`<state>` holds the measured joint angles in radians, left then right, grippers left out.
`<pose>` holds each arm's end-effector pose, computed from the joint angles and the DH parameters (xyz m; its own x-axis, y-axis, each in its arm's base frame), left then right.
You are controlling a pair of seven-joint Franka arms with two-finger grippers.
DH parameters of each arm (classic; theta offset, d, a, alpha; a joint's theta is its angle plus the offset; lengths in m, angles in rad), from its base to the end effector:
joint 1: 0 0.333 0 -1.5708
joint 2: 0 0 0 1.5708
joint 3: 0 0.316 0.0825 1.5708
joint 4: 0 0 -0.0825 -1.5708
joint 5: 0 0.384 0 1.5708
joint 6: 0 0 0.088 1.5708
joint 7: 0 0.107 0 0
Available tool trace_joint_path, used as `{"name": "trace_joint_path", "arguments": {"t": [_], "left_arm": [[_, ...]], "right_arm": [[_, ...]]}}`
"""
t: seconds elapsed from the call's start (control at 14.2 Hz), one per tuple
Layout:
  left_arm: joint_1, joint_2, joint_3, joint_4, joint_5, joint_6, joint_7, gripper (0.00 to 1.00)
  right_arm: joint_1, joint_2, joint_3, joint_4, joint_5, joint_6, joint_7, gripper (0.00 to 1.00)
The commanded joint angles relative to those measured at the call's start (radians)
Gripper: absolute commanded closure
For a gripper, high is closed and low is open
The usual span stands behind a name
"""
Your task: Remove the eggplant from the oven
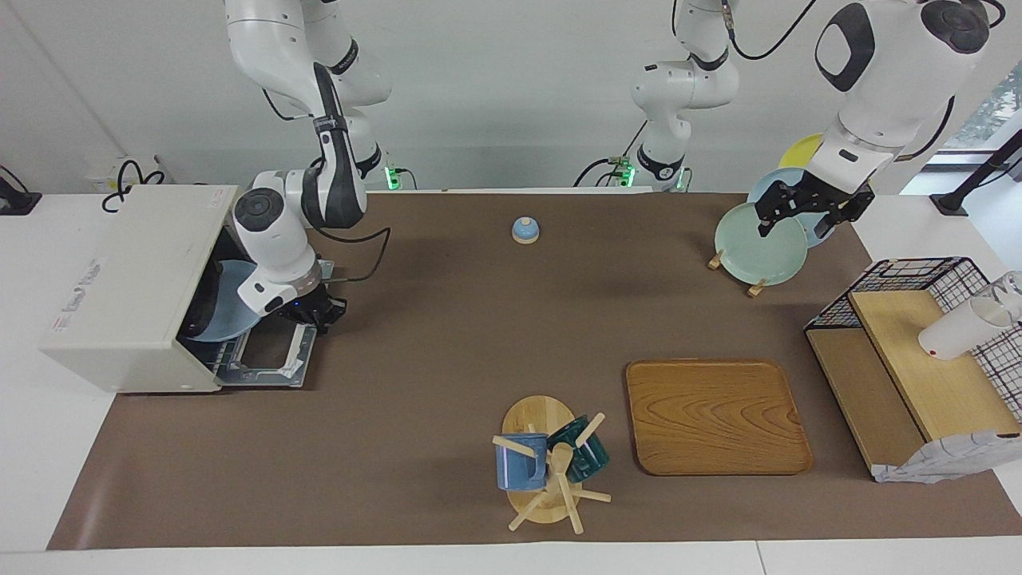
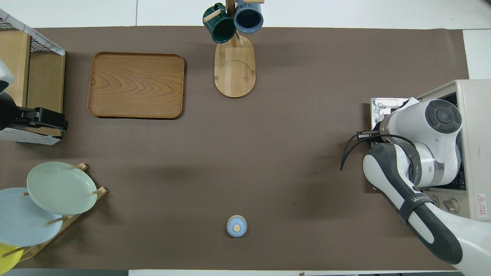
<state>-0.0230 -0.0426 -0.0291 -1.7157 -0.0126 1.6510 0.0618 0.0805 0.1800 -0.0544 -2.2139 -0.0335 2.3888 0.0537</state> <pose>0.5442 -0.0299 0.5862 0.9934 -0.1126 -0.0214 -0.1123 -0.9936 0.0126 0.5466 0.0141 0.2964 1.0000 -0.0023 -0.0036 -0.0022 -0.9995 0.0327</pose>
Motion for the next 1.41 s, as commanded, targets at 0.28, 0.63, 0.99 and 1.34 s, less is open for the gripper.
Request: {"name": "trace_joint_path", "arguments": {"t": [0.28,0.63,0.99,1.34], "left_arm": [[0.006,-0.008,-0.005,0.005,0.022,-0.019,0.007,0.0],[0.006,-0.008,-0.005,0.005,0.022,-0.011,0.007,0.0],[0.006,-0.006,-0.006,0.005,0.022,-0.011,0.007,0.0],[-0.002,-0.008,-0.005,0.002,0.022,-0.022,0.006,0.0]], "right_arm": [[0.129,0.019,-0.015,0.101,0.061,-0.063,0.156,1.0],[0.116,-0.069,-0.028,0.172,0.037,-0.276,0.225,0.5],[0.041,-0.128,-0.03,0.172,-0.117,-0.395,0.215,0.5],[-0.08,-0.145,-0.028,0.09,-0.117,-0.282,0.124,0.58]]}}
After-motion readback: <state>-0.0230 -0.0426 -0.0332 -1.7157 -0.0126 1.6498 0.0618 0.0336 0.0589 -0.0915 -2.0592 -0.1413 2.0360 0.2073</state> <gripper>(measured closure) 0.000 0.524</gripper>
